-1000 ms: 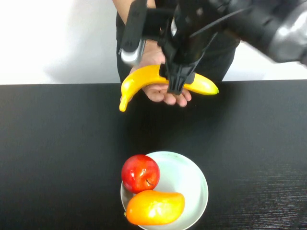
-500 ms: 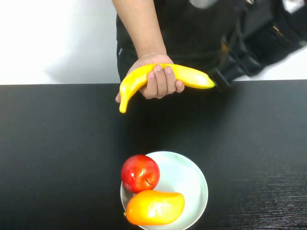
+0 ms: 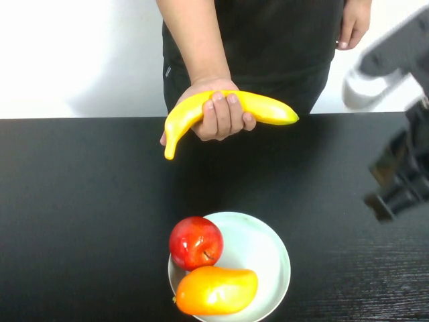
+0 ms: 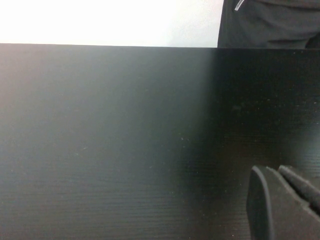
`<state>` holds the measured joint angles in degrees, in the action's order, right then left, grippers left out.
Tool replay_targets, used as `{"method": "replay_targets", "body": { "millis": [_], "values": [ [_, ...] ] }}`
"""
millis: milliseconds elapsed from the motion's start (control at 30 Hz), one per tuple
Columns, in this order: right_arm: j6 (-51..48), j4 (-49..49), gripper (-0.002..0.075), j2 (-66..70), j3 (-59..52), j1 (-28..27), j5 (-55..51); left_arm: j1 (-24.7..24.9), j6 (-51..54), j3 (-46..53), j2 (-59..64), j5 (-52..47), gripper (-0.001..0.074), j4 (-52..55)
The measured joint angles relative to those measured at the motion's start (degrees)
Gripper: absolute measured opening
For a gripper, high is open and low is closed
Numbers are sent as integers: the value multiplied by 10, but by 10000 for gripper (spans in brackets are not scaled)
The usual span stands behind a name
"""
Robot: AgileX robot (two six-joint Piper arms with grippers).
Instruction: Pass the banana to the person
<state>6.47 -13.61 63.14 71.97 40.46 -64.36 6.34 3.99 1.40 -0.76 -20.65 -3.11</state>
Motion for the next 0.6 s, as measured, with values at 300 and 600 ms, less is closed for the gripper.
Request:
{"method": "replay_targets", "body": {
  "millis": [300,600],
  "values": [
    [-87,108,-8,-256,-412,-197,402,0,0,0,0,0,-4,0],
    [-85,209,-8,-547,-717,-349,650,0,0,0,0,0,-4,0]
  ]
}}
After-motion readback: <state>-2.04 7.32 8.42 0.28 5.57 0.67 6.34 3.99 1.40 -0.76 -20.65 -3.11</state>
